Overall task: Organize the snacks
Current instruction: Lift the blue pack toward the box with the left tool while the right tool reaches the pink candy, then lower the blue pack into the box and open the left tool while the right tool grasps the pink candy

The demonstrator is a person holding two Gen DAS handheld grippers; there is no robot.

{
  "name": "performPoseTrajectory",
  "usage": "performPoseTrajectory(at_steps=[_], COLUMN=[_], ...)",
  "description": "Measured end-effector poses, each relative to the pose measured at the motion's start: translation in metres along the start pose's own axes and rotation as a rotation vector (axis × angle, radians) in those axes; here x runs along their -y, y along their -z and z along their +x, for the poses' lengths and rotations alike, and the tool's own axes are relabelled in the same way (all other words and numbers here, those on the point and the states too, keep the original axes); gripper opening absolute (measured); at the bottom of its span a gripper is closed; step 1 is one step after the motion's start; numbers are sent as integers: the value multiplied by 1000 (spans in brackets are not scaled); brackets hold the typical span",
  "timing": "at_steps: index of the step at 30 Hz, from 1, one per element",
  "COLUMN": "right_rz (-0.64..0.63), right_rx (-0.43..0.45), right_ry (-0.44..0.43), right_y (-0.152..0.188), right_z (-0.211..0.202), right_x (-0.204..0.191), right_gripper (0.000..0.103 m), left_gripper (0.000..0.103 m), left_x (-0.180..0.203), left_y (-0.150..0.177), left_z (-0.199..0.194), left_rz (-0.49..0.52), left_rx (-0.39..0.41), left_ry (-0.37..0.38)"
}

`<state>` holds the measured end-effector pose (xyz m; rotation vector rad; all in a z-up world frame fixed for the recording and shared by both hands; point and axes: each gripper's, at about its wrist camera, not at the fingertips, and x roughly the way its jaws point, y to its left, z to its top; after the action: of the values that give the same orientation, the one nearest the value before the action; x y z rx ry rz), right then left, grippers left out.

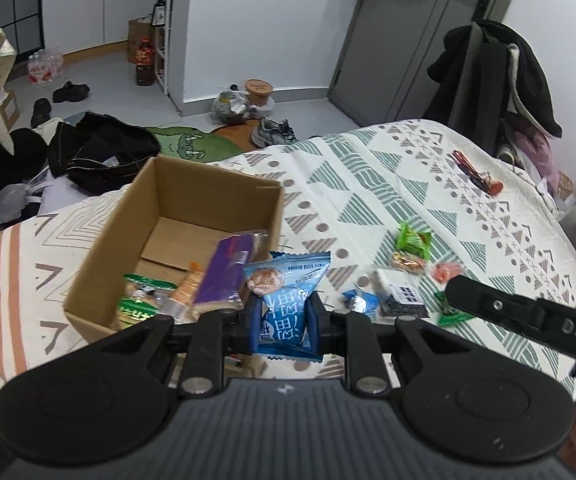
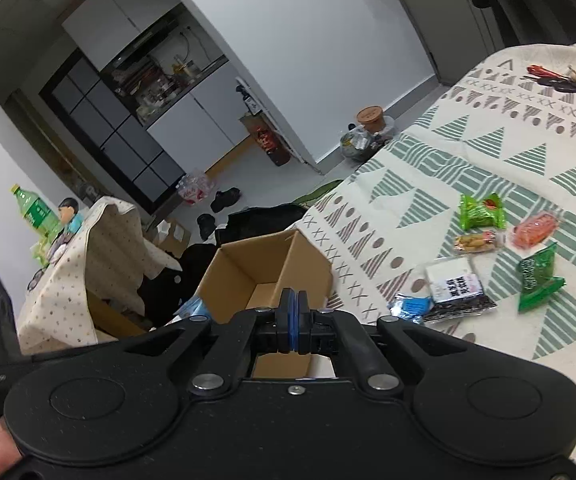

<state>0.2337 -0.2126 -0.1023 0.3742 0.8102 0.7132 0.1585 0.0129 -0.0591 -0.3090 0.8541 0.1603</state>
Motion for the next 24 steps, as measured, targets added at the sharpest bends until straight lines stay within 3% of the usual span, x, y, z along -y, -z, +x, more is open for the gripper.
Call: performPoseTrajectory(at_steps=[4, 7, 9, 12, 16, 21, 24], right_rz=[28, 41, 39, 31, 38, 6, -19], right_rx=[-61, -97, -99, -123, -174, -219, -246], right_ry=[45, 105, 127, 195, 259, 352, 399], right_y=[5, 11, 13, 19, 26, 35, 39], right_z=[15, 24, 27, 35, 51, 70, 81], right_x=[9, 17, 22, 27, 37, 44, 47], right_gripper=[0, 14, 36, 51, 58, 76, 78], left_gripper=[22, 22, 22, 22, 22, 22, 22], left_x=[-13, -20, -26, -34, -45, -61, -69], left_y=[-3, -6, -7, -8, -6, -8, -9], left_z=[3, 5, 7, 11, 20, 30, 35], left_rz=[-23, -36, -49, -70, -92, -125, -138], left_rx=[1, 1, 1, -2, -17, -34, -40], left_ry=[-3, -4, -2, -4, -4, -3, -2])
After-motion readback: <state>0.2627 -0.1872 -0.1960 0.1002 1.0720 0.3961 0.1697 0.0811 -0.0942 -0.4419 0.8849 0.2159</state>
